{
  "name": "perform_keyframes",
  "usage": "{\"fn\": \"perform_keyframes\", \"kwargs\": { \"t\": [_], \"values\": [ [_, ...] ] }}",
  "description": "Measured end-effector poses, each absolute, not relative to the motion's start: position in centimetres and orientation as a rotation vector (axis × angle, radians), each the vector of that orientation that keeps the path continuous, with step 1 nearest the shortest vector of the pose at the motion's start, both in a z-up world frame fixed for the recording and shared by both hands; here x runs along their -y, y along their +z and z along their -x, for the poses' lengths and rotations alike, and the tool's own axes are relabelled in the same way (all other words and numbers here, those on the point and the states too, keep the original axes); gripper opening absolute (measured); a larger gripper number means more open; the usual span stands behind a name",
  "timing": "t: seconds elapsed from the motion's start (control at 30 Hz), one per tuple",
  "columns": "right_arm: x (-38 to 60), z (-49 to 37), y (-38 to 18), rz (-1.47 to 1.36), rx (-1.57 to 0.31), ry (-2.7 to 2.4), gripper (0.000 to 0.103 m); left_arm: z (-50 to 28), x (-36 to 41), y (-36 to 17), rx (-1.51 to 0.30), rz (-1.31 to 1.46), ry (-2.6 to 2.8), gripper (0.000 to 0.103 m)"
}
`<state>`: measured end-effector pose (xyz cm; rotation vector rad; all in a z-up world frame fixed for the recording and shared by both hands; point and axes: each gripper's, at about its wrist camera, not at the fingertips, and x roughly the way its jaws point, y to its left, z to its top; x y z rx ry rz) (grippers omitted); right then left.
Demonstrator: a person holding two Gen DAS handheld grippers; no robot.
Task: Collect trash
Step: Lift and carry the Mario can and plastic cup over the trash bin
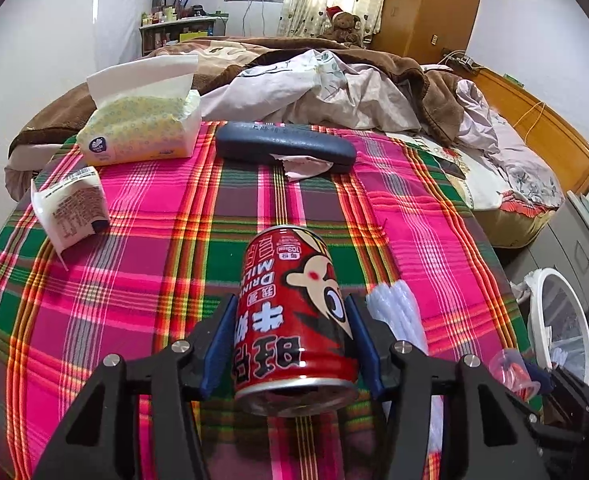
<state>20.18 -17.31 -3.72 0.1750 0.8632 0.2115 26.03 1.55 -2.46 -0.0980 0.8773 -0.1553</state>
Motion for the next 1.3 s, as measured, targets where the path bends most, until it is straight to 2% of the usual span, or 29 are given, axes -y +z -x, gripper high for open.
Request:
{"fn": "perform_keyframes", "kwargs": {
  "t": [0.4, 0.67, 1.3],
  "values": [
    [17.5, -19.7, -3.4, -0.172, -0.852, 0.208, 0.054, -26.3, -2.4, -3.3, -0.911, 0.163, -0.162, 0.057],
    [17.5, -19.7, -3.5, -0.174, -0.852, 0.207, 0.054, -26.0, -1.9, -3.8, -0.936, 0.154, -0.178, 0.054],
    [19.8, -17.8, -0.7, -0.193, -0.764, 0.164, 0.054, -20.9, 1.4, 1.0, -0.822, 0.065, -0.263, 0.054]
  ]
}}
